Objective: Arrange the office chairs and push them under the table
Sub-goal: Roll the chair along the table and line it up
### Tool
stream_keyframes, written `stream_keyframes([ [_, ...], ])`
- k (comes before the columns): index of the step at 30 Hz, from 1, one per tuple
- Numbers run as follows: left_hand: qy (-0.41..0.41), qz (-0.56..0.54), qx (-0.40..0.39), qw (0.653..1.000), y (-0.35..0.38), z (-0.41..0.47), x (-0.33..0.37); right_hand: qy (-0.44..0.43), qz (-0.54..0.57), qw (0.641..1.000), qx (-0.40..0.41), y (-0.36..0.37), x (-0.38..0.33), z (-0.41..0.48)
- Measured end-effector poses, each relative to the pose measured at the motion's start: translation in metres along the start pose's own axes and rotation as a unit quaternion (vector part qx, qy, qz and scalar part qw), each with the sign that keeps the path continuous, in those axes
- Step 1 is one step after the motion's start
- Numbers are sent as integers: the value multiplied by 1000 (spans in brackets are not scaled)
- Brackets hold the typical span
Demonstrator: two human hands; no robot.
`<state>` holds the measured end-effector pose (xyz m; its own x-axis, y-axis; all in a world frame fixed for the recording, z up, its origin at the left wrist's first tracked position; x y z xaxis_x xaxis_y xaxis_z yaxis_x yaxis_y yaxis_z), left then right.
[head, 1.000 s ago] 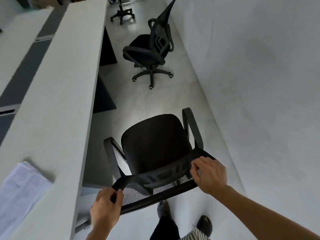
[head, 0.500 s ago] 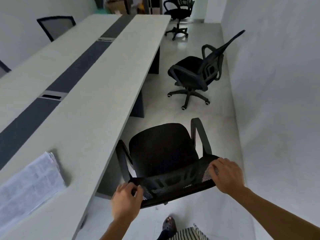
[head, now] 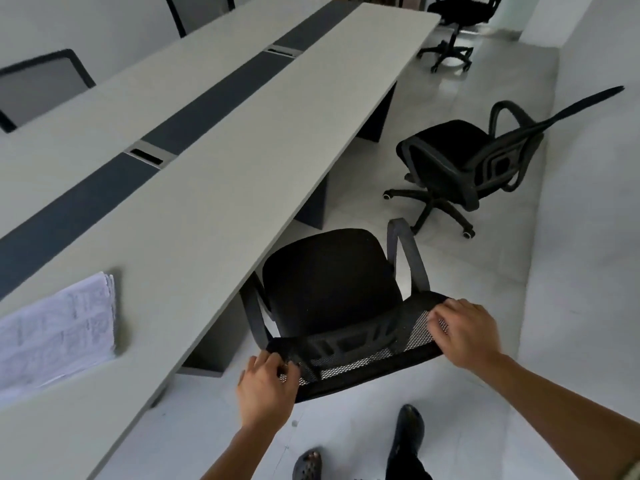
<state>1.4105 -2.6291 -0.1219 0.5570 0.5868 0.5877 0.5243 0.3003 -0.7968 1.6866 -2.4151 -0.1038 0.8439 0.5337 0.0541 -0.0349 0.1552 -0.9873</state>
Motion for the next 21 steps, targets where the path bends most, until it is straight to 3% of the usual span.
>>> stream_keyframes([
  [9,-101,-18,62,993,38,22,74,-127,7,992,-8,20,45,140],
  [21,-142,-41,135,980,19,108,67,-154,6,988,0,44,6,250],
])
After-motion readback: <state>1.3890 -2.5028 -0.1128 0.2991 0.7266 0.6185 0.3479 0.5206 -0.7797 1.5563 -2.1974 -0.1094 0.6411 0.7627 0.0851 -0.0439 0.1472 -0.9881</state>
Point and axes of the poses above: each hand's wrist, its own z-axis towards the middle knuckle, its own y-axis out of the palm, x = y × z, the point moved 4 cm from there along z, towards the middle knuckle, and after that the axes turned 10 degrees about -z, right-handed, at the moved point
